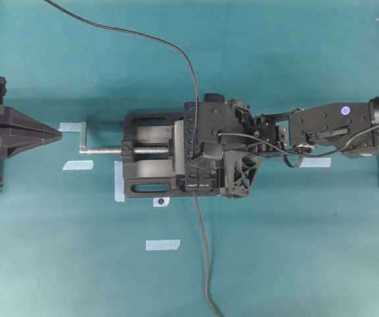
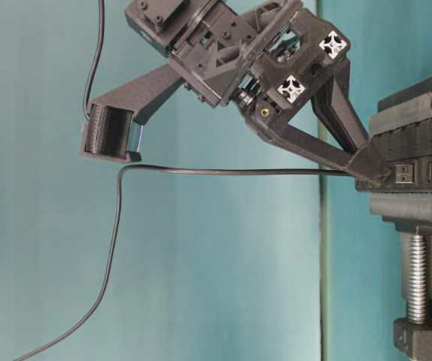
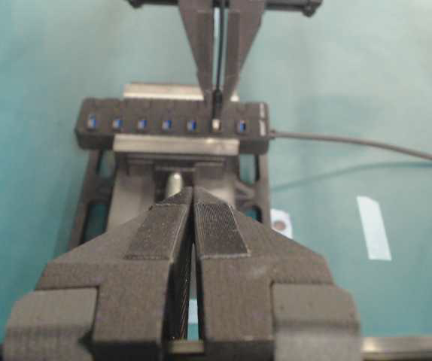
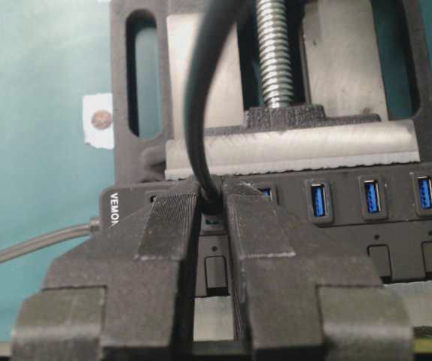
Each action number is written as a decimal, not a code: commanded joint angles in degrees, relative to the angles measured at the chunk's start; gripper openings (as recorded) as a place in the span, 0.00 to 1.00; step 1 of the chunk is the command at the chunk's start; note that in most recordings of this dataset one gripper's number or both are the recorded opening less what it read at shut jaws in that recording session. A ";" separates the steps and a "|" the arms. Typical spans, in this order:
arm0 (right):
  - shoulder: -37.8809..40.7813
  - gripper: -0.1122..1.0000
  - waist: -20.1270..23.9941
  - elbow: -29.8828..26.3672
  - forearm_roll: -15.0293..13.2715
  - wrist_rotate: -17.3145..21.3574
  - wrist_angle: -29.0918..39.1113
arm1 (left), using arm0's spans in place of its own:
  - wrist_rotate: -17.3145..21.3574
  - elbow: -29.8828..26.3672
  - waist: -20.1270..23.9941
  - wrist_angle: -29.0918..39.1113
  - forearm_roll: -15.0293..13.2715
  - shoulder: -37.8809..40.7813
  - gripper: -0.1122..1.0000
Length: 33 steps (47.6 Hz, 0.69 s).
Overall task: Insert the USB into the second port from the front of the fixed hub.
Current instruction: 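Align the USB plug with the port and push it in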
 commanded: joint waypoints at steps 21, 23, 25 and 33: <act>-0.53 0.18 0.44 -0.88 0.00 0.18 2.02 | -0.09 -0.26 0.09 -0.62 0.18 0.09 0.11; -0.44 0.18 0.44 -0.88 -0.09 0.18 2.02 | -0.09 -0.26 0.00 -0.53 0.18 0.09 0.11; -0.35 0.18 0.44 -0.97 -0.09 0.18 2.02 | -0.09 -0.18 0.09 -0.62 0.18 0.09 0.11; 0.18 0.18 0.44 -1.32 -0.18 0.09 2.02 | -0.09 -0.09 0.09 -1.41 0.18 0.09 0.11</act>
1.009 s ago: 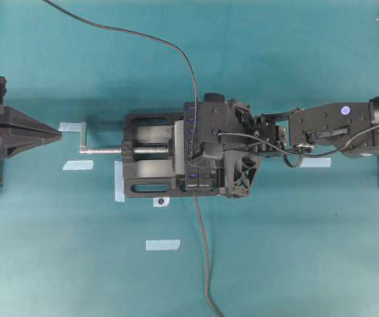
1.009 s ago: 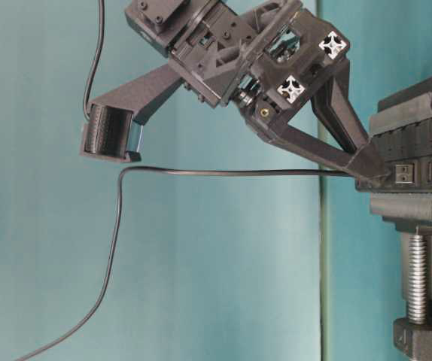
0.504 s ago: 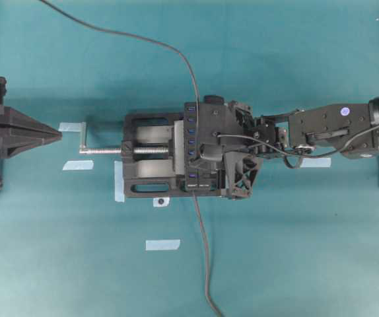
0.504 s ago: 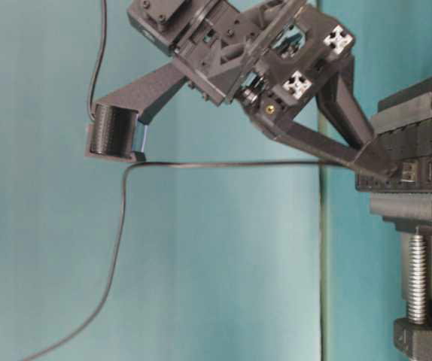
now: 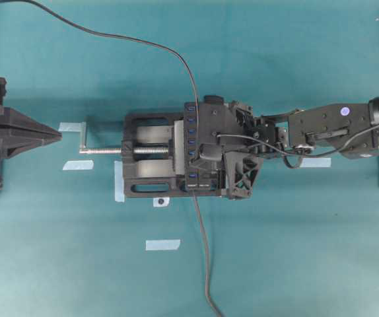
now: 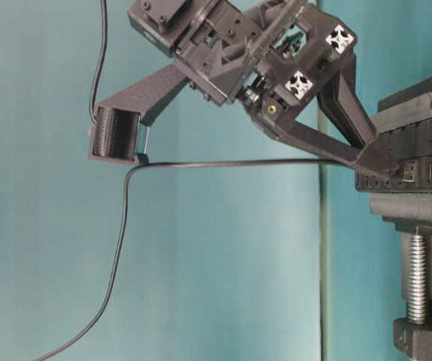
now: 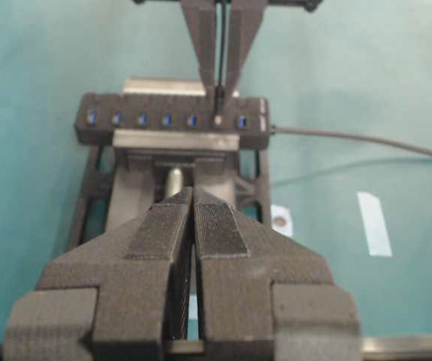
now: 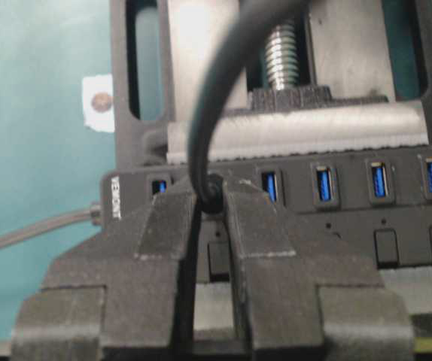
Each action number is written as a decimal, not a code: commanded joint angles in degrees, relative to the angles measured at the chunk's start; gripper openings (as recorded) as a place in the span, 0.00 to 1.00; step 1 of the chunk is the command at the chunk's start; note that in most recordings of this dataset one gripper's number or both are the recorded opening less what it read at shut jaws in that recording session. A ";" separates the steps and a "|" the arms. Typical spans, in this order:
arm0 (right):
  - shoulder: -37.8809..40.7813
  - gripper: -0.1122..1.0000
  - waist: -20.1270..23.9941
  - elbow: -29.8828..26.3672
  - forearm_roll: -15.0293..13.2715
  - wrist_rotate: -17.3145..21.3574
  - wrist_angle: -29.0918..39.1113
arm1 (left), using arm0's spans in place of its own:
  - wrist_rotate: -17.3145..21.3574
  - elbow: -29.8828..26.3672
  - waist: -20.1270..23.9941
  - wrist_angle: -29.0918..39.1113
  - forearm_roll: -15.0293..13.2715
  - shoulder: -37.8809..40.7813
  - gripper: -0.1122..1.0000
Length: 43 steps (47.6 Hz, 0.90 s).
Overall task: Insert the USB into the second port from the front of the fixed hub.
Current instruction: 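Align the USB plug with the port and push it in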
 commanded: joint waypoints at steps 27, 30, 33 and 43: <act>0.88 0.18 0.62 -0.79 -0.09 0.00 1.05 | -0.18 -0.70 0.18 -1.14 0.00 0.26 0.11; 1.05 0.18 0.79 -0.88 -0.18 0.00 1.14 | -0.18 -0.70 0.18 -1.14 0.00 0.26 0.11; 1.32 0.18 0.88 -0.79 -0.09 0.00 1.23 | -0.18 -0.79 0.18 -1.14 0.09 0.26 0.11; 2.20 0.18 1.41 -0.62 -0.18 -0.09 3.69 | -0.18 -0.70 0.18 -1.14 0.09 0.26 0.11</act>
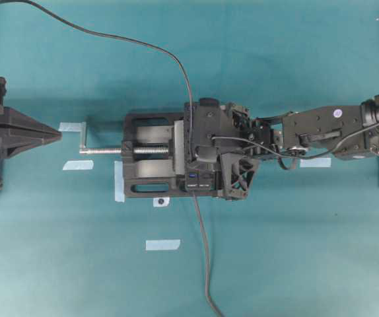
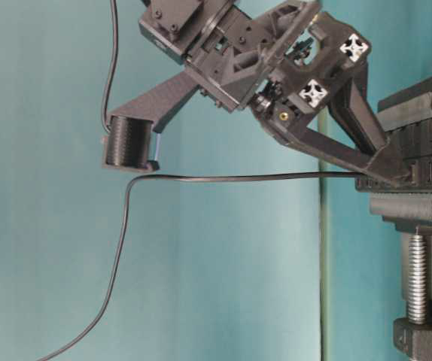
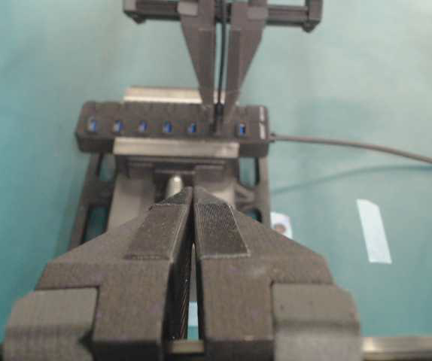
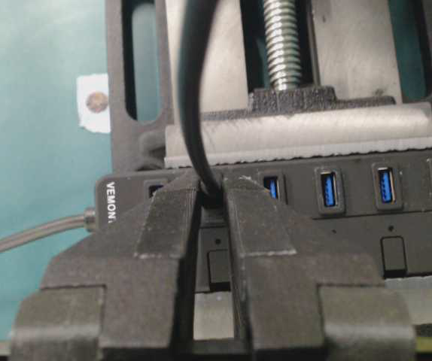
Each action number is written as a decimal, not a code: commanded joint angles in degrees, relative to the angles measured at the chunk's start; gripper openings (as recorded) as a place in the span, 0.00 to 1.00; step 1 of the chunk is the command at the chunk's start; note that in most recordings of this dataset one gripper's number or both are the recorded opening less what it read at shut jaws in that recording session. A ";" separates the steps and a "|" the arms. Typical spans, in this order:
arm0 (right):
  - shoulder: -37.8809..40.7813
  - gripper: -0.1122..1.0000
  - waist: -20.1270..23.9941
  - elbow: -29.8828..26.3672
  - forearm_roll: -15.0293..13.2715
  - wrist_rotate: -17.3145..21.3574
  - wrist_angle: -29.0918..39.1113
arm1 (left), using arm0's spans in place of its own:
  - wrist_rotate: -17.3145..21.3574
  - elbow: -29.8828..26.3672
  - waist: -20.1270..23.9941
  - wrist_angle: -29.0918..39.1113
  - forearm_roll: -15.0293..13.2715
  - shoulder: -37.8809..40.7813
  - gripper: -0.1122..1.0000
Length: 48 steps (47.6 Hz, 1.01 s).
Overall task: Insert the USB into the second port from the front of the fixed hub.
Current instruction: 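Align the USB plug with the port and push it in, then press the USB plug fully into the port with the right gripper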
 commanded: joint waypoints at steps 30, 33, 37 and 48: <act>1.41 0.17 1.58 0.00 -0.09 -0.09 1.93 | -0.09 -0.70 0.09 -0.53 0.18 0.26 0.11; 1.32 0.17 1.67 0.00 -0.09 0.00 1.93 | -0.09 -0.70 0.09 -0.53 0.09 0.26 0.11; 1.05 0.17 1.67 -0.09 -0.09 0.00 1.93 | -0.09 -0.70 0.09 -0.53 0.09 0.26 0.11; -0.09 0.18 1.58 -0.26 -0.09 0.26 1.76 | -0.09 -0.53 0.09 -0.53 0.09 -0.18 0.11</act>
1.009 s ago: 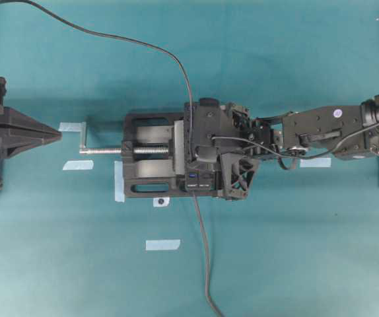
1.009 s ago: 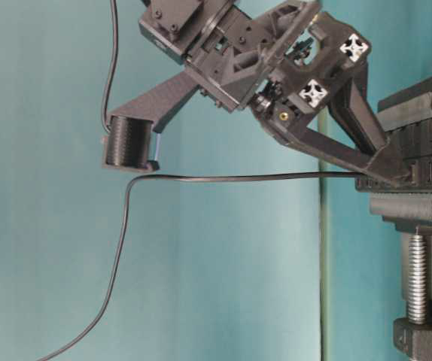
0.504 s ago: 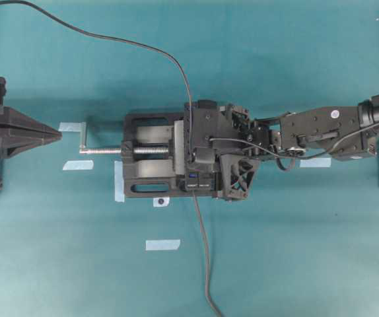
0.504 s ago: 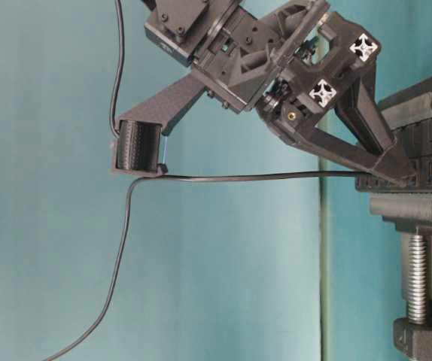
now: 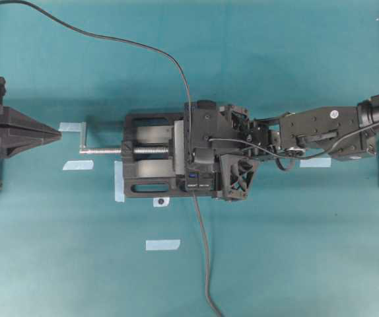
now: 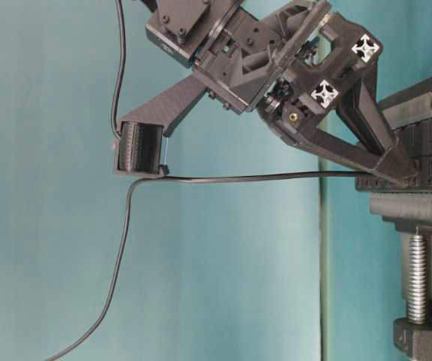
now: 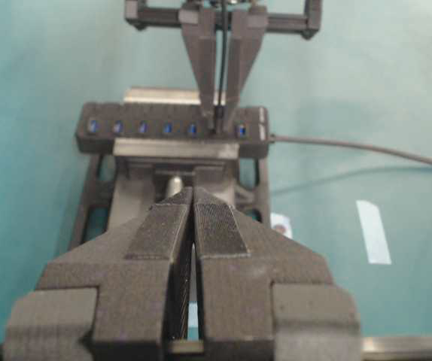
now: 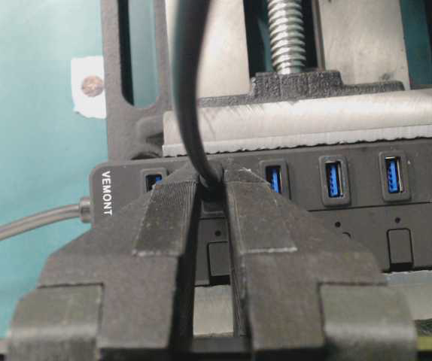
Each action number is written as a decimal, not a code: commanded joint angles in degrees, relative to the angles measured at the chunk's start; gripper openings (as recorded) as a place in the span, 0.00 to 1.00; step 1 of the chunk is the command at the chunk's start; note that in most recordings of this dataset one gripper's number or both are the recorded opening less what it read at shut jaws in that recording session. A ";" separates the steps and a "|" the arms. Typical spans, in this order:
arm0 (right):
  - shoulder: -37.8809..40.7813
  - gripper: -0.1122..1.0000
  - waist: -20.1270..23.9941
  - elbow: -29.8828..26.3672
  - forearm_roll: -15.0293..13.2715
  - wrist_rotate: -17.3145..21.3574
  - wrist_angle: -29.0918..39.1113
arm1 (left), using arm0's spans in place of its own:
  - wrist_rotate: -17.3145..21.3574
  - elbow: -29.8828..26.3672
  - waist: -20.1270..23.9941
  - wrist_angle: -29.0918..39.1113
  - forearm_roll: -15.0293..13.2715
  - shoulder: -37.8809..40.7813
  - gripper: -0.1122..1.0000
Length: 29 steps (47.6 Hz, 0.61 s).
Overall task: Insert the USB into the second port from the front of the fixed hub.
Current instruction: 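Press the USB plug fully into the port with the right gripper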
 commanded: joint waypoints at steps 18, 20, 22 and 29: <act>-0.79 0.45 1.23 -0.62 0.18 0.35 0.62 | -0.44 -0.44 0.18 -0.53 0.09 -0.09 0.11; -0.79 0.52 1.14 -0.70 0.18 0.44 0.79 | -0.35 -0.44 0.18 -0.53 0.09 0.00 0.11; -0.88 0.60 1.14 -0.79 0.18 0.53 0.88 | -0.44 -0.44 0.18 -0.53 0.00 0.00 0.11; -0.79 0.74 0.97 -1.23 0.18 0.53 1.67 | -0.44 -0.44 0.18 -0.53 0.09 -0.09 0.11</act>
